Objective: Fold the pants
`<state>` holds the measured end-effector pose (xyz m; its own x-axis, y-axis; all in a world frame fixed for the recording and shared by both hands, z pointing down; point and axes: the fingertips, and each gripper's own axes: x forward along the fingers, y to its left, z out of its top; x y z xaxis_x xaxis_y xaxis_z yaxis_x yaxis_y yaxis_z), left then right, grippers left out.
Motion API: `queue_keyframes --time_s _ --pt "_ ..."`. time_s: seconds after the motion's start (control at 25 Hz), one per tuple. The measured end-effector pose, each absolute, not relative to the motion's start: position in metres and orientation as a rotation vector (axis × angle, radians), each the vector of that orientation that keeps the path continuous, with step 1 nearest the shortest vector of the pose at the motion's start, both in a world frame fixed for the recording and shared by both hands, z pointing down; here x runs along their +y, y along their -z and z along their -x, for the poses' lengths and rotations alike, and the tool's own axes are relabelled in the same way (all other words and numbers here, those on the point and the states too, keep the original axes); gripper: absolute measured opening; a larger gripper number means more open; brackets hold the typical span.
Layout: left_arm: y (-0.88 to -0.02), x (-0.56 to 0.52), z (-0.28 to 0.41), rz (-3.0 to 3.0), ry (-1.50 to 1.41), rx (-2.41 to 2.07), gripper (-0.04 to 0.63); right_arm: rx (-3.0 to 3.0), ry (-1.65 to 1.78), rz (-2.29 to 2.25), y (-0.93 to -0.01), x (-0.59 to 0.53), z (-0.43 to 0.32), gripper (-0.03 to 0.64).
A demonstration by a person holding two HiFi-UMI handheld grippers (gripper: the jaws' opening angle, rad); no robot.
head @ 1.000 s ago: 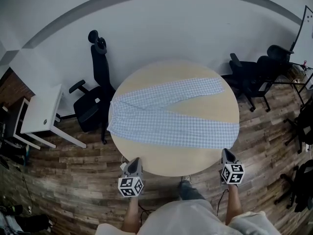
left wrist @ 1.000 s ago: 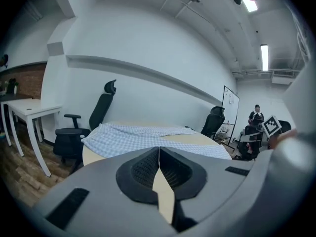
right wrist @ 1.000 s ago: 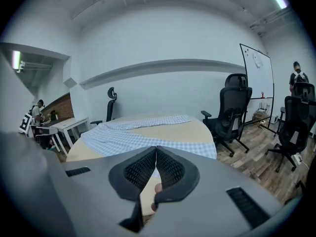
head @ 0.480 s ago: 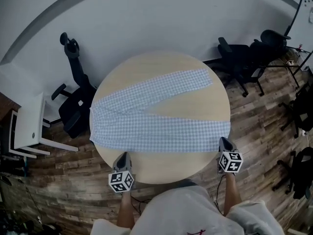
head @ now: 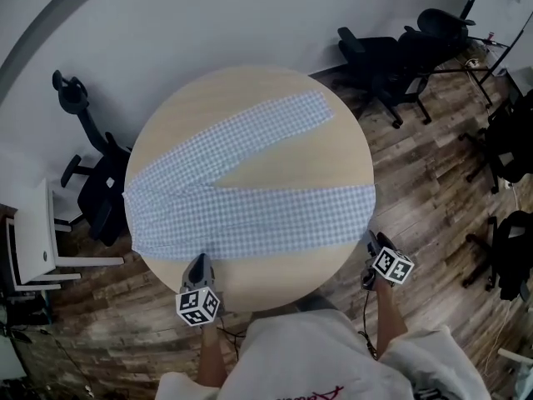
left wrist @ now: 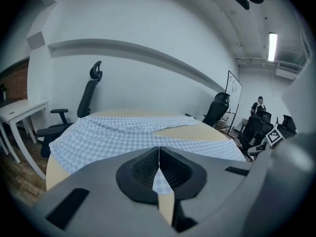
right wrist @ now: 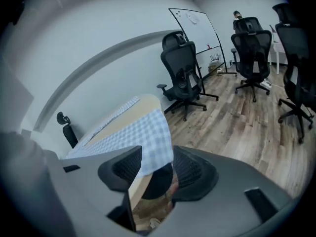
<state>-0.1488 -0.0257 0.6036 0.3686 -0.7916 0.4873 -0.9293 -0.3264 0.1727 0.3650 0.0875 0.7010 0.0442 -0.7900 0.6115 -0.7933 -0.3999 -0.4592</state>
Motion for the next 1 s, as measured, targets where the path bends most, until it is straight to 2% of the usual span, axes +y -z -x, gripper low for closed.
queue_keyframes --time_s 0.08,0.2,0.76,1.0 --pt "-0.604 -0.030 0.147 -2.223 -0.451 -1.472 0.032 -1.700 -1.364 -2.251 -0.710 0.095 -0.359 0.220" --pt "-0.602 -0.035 0.144 -2.243 -0.471 -1.449 0.032 -1.695 -1.439 -2.212 -0.724 0.098 -0.348 0.244" --pt "-0.596 -0.036 0.136 -2.262 -0.562 -1.464 0.032 -1.886 -1.896 -2.087 -0.750 0.072 -0.332 0.276" --pt "-0.595 -0.040 0.133 -2.259 -0.580 -1.477 0.032 -1.907 -1.704 -2.088 -0.743 0.058 -0.344 0.273"
